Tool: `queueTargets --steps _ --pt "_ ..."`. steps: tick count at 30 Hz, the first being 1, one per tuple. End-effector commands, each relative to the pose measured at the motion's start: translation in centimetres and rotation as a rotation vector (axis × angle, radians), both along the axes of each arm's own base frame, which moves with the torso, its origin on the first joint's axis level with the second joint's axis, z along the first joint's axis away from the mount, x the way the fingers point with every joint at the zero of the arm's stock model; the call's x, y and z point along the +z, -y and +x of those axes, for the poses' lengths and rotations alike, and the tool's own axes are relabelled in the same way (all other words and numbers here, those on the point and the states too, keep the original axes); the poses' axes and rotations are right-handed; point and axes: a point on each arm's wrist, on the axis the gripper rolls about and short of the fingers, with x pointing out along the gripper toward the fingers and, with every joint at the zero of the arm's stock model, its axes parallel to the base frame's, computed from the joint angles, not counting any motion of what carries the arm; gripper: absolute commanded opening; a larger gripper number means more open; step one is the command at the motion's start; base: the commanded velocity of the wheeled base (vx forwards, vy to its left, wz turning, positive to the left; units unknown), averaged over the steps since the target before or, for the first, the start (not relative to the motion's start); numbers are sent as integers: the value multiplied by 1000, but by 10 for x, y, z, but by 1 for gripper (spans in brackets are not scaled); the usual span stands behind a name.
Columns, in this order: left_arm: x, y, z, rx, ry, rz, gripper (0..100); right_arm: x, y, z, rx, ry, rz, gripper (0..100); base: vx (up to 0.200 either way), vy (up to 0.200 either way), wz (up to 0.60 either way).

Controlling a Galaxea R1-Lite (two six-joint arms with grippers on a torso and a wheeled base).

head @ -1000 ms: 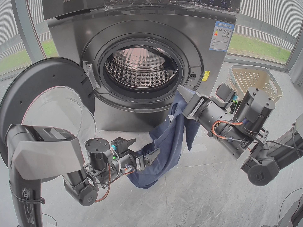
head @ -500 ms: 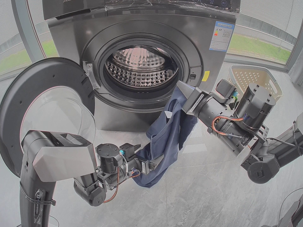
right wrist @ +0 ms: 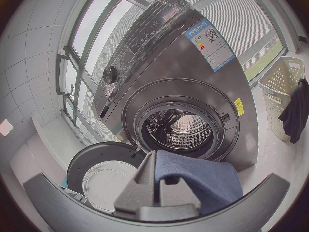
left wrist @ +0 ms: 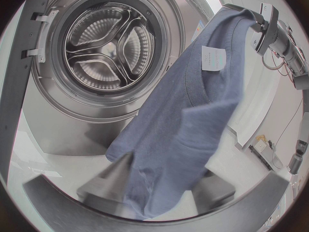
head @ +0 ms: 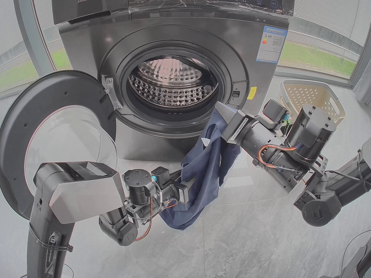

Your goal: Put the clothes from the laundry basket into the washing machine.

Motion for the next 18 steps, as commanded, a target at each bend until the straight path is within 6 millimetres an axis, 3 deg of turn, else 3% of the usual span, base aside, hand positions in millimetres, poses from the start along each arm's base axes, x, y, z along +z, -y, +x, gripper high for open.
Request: queueTargets --steps 1,8,13,18 --pt "-1 2 2 0 5 -7 0 -1 -1 0 1 -3 -2 0 0 0 0" --pt "9 5 5 7 37 -29 0 -2 1 0 -8 -1 3 0 0 0 0" --pt "58 -22 3 96 116 -80 0 -11 11 -4 -18 -28 -18 0 0 0 0" --pt "96 -43 -29 119 147 -93 0 -23 19 -12 -16 -44 -27 0 0 0 0"
